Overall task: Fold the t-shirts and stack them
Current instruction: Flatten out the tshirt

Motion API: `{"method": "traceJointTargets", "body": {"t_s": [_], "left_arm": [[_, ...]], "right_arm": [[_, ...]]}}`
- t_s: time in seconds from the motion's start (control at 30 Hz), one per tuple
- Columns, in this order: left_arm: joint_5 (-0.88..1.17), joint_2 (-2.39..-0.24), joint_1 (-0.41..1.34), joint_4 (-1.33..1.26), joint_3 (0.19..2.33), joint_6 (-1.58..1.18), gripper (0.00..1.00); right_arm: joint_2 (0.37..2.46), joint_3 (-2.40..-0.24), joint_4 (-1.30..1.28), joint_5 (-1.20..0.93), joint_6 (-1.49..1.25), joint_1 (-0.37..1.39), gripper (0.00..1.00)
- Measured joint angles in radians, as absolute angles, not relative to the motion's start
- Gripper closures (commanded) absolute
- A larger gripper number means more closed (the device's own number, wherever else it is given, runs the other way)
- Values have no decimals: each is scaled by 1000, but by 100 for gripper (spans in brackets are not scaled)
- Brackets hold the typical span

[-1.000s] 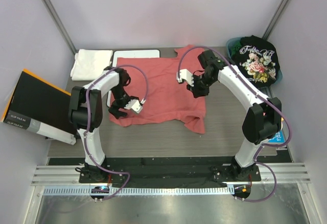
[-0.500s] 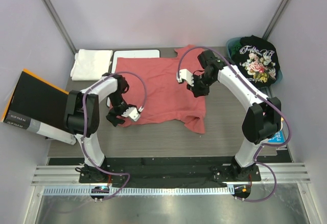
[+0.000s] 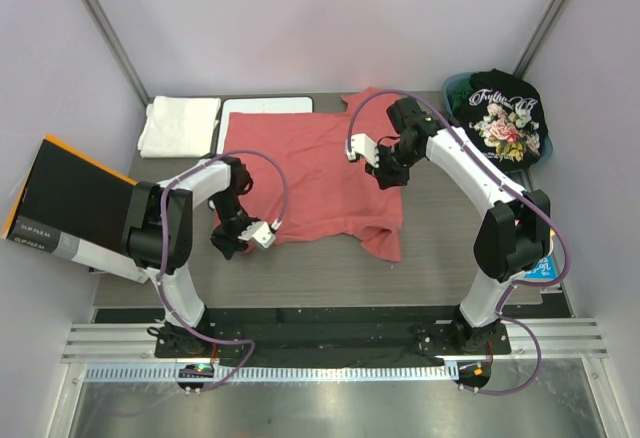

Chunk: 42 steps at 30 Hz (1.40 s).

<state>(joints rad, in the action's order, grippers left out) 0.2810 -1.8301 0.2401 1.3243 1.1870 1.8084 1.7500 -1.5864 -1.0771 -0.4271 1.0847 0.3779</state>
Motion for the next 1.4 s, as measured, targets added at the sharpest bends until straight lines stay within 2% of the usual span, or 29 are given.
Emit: {"method": "traceJointTargets", "body": {"t_s": [0.2, 0.3, 0.4, 0.77, 0.8, 0.83, 0.93, 1.03, 1.17, 1.4], "left_arm": [[286, -1830, 249, 1325, 1164, 1762, 58], [286, -1830, 249, 1323, 1165, 1737, 65], [284, -1830, 249, 1317, 1171, 1713, 100], [265, -1831, 249, 1322, 1275, 1619, 100], [258, -1831, 249, 1325, 1300, 1605, 100], [253, -1831, 249, 1328, 1325, 1593, 100], [232, -1837, 249, 1331, 1446, 1540, 100], [220, -1837, 249, 1322, 1524, 1497, 100], [180, -1837, 249, 1318, 1500, 1467, 100], [130, -1905, 249, 1320, 1520, 1410, 100]], "right_arm": [[1750, -1588, -1071, -423, 1072, 378, 97], [1750, -1588, -1070, -421, 1069, 378, 97], [1750, -1588, -1069, -420, 1069, 379, 97], [1749, -1587, -1058, -421, 1065, 384, 96], [1749, -1586, -1059, -421, 1066, 384, 94], [1749, -1585, -1061, -422, 1068, 384, 83], [1749, -1584, -1095, -432, 1079, 384, 62], [1750, -1584, -1168, -458, 1107, 384, 60], [1745, -1559, -1255, -504, 1150, 385, 60], [1658, -1384, -1262, -515, 1257, 456, 55]]}}
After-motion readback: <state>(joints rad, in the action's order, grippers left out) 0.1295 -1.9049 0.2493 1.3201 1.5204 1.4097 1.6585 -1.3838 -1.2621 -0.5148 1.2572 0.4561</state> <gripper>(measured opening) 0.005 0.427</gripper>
